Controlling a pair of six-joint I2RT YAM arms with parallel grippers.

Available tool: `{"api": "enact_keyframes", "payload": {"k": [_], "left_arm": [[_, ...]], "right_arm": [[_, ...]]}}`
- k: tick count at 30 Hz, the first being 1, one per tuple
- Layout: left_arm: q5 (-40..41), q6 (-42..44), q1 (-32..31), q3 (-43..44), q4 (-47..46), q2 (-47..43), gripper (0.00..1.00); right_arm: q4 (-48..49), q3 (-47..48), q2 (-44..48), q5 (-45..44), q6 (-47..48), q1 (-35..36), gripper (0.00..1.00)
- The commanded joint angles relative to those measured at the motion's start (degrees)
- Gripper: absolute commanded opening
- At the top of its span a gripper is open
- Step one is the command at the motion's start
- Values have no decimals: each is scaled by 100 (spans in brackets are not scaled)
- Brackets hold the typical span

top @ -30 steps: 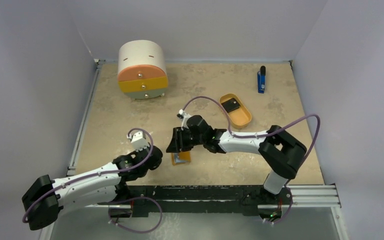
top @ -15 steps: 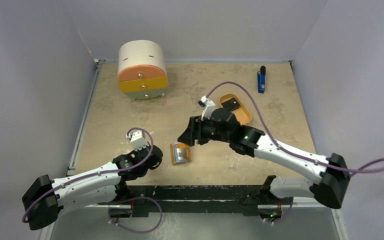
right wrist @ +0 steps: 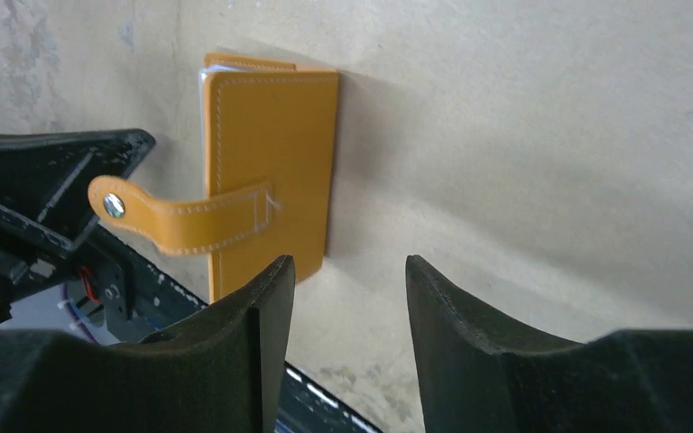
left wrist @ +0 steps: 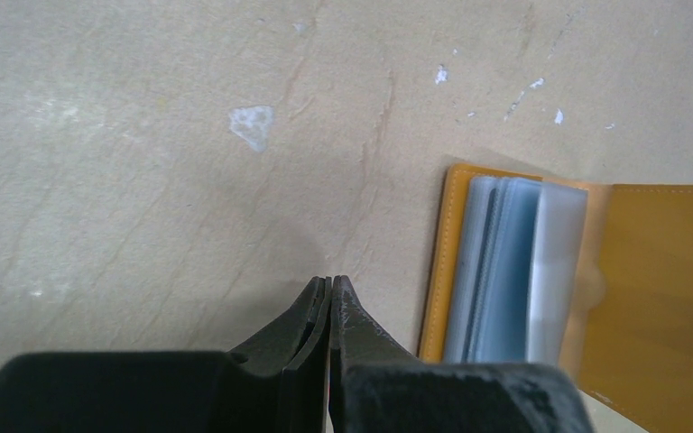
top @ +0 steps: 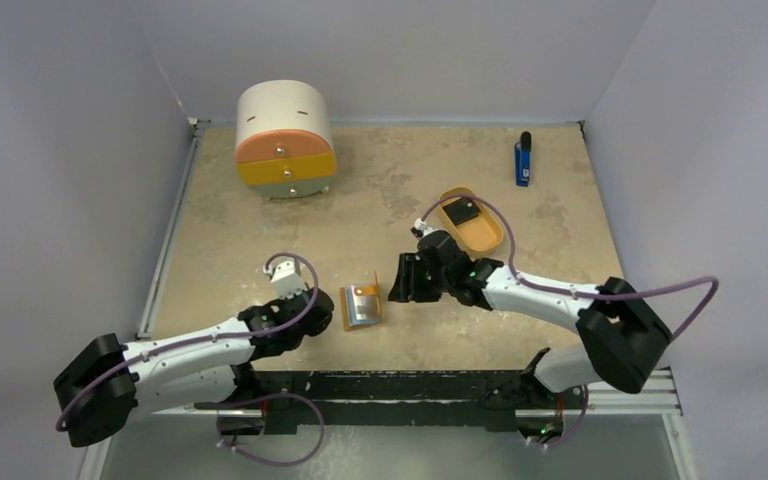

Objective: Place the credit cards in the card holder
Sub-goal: Close the card holder at the center of the board.

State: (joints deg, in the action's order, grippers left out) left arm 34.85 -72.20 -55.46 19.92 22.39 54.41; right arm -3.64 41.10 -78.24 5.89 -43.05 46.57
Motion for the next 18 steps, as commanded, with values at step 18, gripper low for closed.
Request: {"api": "enact_keyframes", "payload": {"k": [18], "left_arm": [[-431,40,27,-164,-909,343,0]], "right_arm": [[1354,896,-1510,526,55,478,45]]}}
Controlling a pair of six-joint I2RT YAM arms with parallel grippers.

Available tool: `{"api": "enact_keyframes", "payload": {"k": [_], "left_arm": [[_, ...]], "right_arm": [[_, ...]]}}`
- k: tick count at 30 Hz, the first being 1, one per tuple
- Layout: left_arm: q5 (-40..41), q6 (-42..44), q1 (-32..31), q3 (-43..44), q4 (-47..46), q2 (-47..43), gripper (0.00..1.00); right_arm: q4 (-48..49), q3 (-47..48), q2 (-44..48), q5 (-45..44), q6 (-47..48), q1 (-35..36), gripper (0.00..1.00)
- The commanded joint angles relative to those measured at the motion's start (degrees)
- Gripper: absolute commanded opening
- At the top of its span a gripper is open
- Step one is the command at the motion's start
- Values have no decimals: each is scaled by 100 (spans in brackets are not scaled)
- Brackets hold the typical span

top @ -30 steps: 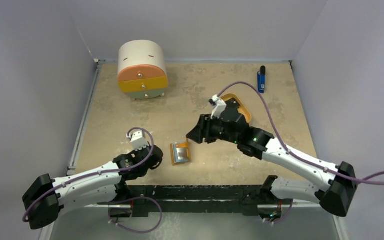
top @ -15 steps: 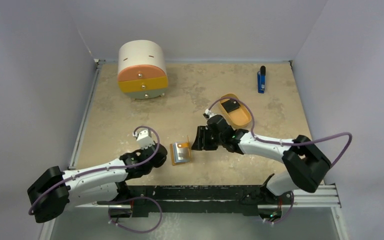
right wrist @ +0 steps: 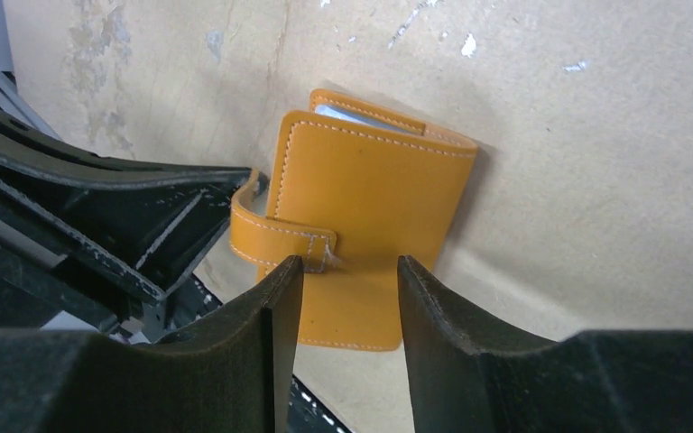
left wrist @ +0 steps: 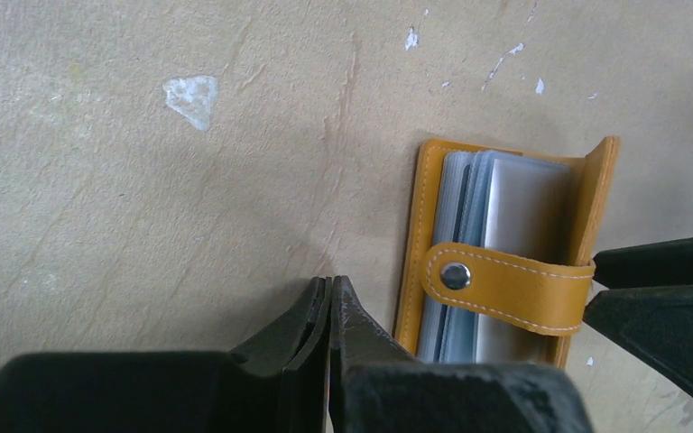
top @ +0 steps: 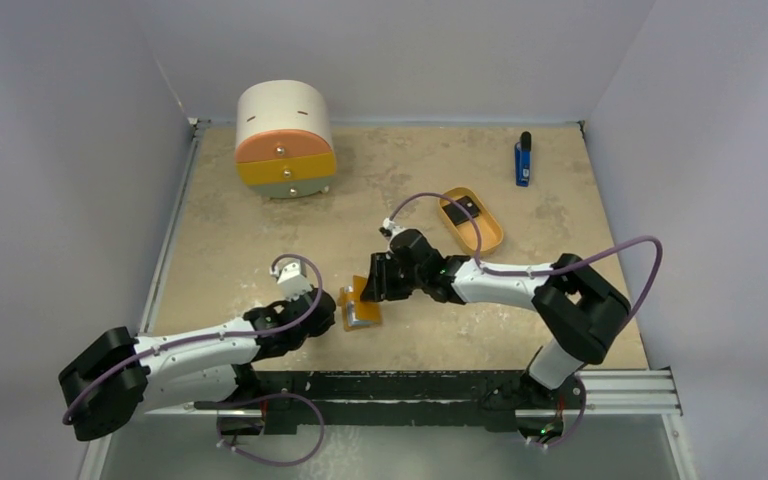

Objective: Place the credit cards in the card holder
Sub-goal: Close the card holder at the center of the board.

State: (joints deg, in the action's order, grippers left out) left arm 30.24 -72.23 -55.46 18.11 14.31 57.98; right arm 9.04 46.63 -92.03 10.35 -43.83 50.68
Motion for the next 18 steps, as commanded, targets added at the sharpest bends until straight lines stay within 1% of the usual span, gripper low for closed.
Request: {"api": "enact_keyframes", "payload": {"k": [1,12,18], "left_arm": [[65,45,27,39,-24,-64,0],[415,60,26,202,685,-519,0],[397,208,26,371,636,-726,0]], "right_arm": [[29,391,-190,62,173,92,45],[-409,727,-711,-159,273,324,42],[-677,937,-942,-348,288,467,43]]}}
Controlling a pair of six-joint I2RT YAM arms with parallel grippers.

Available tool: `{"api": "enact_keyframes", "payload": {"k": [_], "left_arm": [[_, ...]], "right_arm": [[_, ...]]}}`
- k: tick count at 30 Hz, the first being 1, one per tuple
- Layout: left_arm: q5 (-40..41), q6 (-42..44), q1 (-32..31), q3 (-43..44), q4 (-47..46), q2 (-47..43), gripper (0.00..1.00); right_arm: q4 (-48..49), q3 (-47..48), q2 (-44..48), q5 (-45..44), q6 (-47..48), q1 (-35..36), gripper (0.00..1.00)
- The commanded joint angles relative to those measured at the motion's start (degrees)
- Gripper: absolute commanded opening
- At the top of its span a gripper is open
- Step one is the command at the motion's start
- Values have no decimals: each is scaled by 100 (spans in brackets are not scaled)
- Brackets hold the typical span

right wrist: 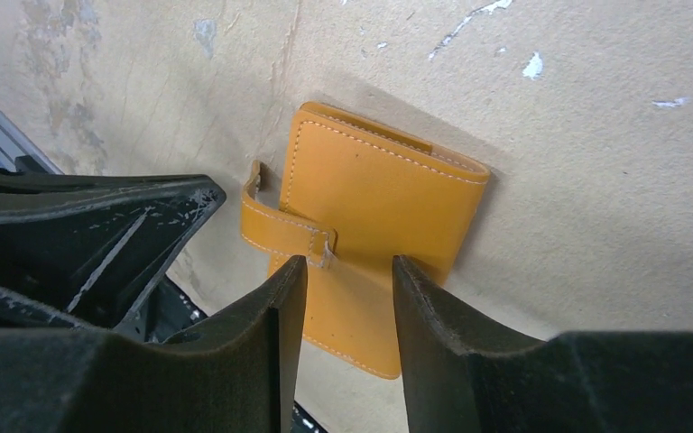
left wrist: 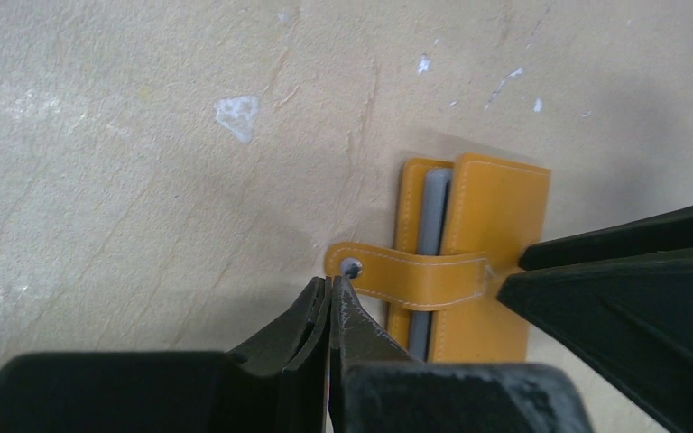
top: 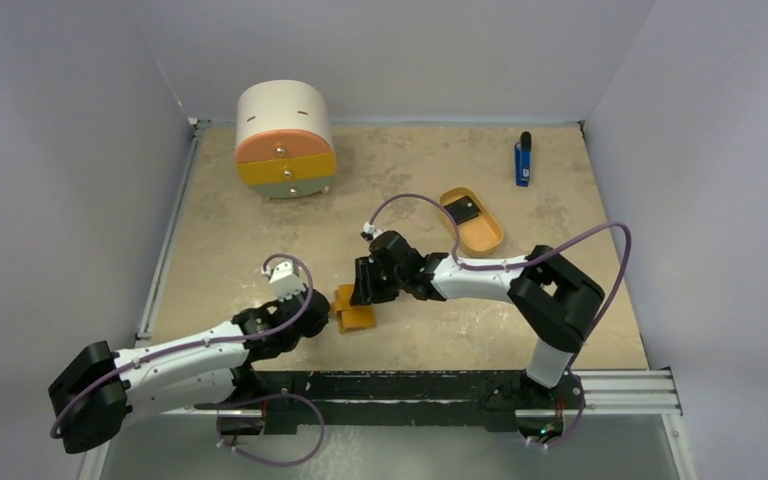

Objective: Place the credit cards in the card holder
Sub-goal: Close the card holder at the center of the board.

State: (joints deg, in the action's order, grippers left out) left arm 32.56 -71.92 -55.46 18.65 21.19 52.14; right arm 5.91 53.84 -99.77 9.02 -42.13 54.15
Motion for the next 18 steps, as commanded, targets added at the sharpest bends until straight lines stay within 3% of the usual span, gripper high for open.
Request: {"api": "enact_keyframes", "payload": {"k": [1,11,18], "left_arm": [[118,208,27,334,-105,-120,0],[-226,295,26,484,-769,262,0],[124,178,27,729,-128,95,0]], "right_arm": [[-382,234,-214,-224,103,144,44],[-547,384,-472,-302,16,234,46],[-580,407,-490,-335,-4,253,47]]}}
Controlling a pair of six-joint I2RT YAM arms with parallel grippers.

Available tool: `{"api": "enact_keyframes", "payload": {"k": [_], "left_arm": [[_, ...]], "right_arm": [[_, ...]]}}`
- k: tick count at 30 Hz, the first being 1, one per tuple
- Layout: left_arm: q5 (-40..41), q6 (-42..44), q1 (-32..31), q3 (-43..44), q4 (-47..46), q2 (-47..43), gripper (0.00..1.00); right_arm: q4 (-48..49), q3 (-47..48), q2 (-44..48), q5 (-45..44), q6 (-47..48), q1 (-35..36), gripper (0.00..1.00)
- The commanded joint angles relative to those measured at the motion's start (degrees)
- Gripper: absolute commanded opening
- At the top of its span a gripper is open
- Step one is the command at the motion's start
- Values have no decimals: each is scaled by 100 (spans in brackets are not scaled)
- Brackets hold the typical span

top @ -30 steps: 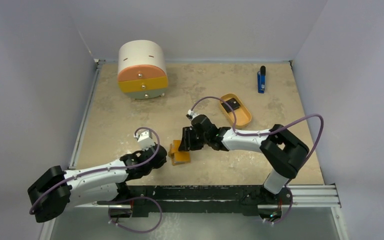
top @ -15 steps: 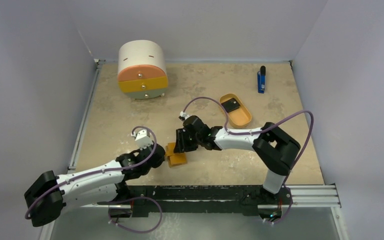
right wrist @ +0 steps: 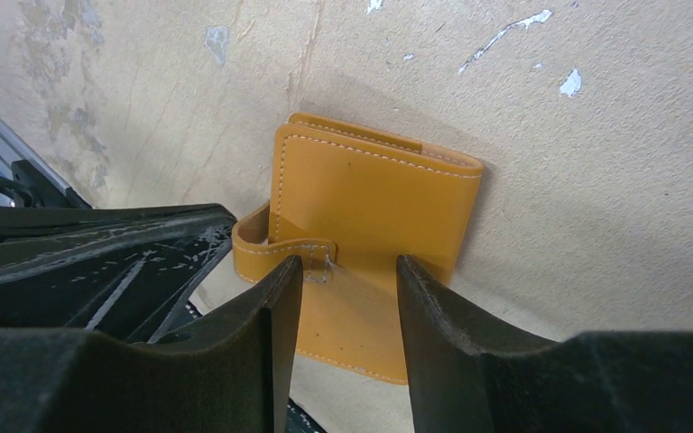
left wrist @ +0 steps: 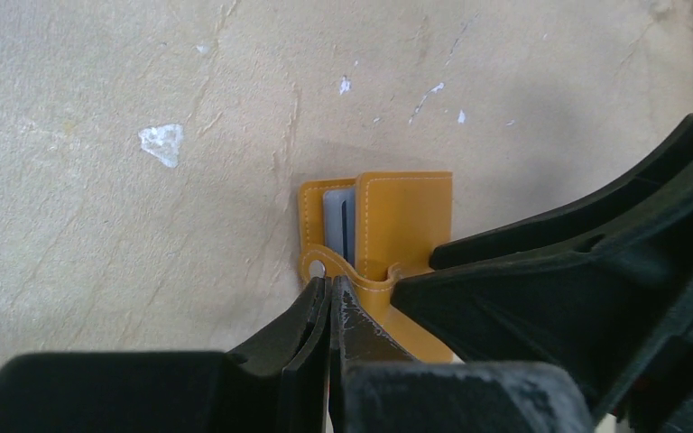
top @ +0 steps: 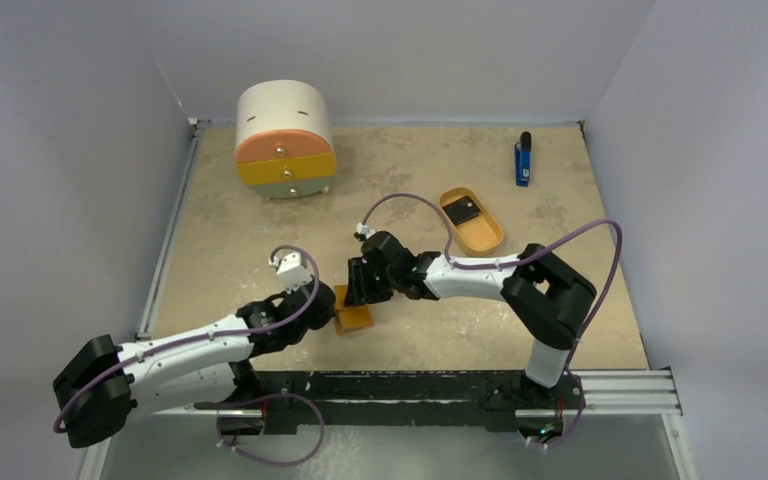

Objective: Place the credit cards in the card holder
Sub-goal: Close the card holder at the center of the board.

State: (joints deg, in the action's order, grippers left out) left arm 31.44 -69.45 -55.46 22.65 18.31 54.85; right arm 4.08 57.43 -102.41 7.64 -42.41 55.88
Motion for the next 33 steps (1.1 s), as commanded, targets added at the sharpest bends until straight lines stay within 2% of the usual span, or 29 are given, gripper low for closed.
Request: {"api": "enact_keyframes", "payload": {"k": [1,2,9,15,20,28,33], "left_arm": [[283,-117,27,331,264,-276,0],[303,-135,22,330,334,-372,0],[217,-174,24,290,437,-618,29],[-224,-139,26,273,-235,-102,37],[-201,-120,27,304,-263,303,33],[-43,-170,24,126,-65,322,1],[73,-181,27,-81,0,373,0]], "right_arm": [[-399,49,-234,-201,25,81,47],[-399,49,-233,-201,23,77,47],[-361,32,-265,-204,14,79,47],[-311,45,-329,-142,-12,81,47],[-356,50,-286,-140,-4,81,48],[-385,39,-160,-157,-20,81,48],[-509,29,35,-45,-71,81,51]]}}
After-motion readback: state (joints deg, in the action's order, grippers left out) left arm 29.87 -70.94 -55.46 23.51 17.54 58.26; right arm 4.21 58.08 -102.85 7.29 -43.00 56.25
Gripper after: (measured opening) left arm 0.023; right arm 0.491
